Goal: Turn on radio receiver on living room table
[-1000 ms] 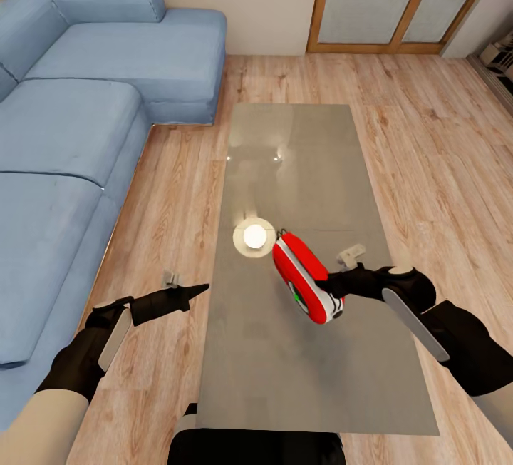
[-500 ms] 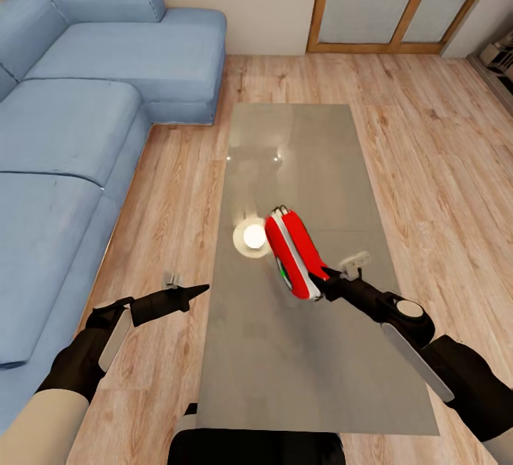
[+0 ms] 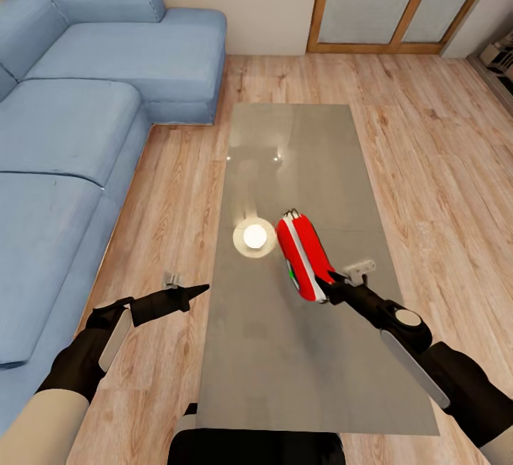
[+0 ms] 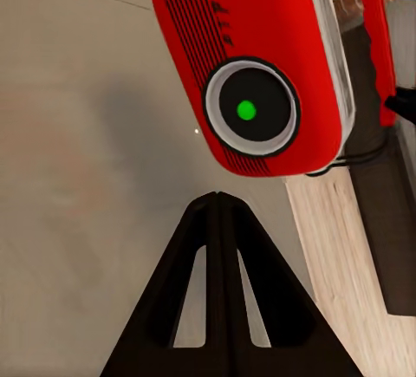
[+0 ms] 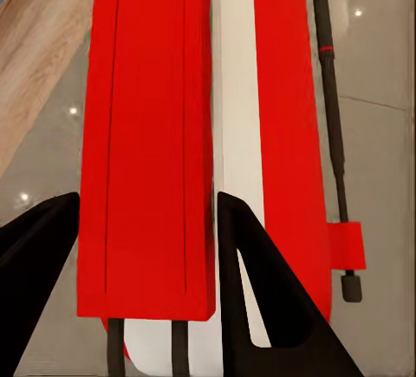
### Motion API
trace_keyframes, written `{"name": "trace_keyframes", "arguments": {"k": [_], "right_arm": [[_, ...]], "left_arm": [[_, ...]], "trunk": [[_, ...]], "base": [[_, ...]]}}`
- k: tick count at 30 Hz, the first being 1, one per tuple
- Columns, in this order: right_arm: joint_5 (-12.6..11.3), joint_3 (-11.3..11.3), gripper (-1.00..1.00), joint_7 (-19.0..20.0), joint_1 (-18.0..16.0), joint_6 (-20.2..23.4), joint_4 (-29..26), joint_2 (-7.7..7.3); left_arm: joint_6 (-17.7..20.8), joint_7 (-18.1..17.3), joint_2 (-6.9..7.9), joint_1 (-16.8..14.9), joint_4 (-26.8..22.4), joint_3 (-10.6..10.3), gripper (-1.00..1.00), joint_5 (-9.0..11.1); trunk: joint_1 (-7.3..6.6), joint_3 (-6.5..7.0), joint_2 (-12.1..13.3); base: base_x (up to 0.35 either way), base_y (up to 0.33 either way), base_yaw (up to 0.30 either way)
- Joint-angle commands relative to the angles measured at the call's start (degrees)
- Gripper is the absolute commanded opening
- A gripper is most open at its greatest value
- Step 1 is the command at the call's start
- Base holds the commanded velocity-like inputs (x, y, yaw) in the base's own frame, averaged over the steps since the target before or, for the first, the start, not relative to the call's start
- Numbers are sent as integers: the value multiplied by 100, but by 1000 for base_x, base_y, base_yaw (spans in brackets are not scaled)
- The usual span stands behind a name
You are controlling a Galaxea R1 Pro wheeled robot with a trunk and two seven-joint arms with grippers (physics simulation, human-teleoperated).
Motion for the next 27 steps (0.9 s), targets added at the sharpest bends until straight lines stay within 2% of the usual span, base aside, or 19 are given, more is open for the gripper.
{"name": "trace_keyframes", "arguments": {"k": [1,5,10,12,15,27], "right_arm": [[-11,1,-100,-47,-2,-4,46,14],[1,6,-100,-127,-2,-15,362,45],[7,9,-100,-140,-2,-53,502,55],[7,4,-100,-139,-2,-148,544,90],[28,7,-100,-122,-2,-355,782,225],[55,41,-100,-120,-2,-714,1121,307]], "left_arm": [[1,0,0,0,1,1,-100,0],[4,0,2,0,1,3,-100,6],[0,0,0,0,1,4,-100,8],[0,0,-1,0,1,4,-100,9],[-1,-5,5,0,54,4,-100,1],[-9,-9,2,0,123,4,-100,0]], "trunk": [[0,0,-1],[0,0,-1],[0,0,-1],[0,0,-1],[0,0,-1],[0,0,-1]], "base": [[0,0,0],[0,0,0],[0,0,0],[0,0,0],[0,0,0],[0,0,0]]}}
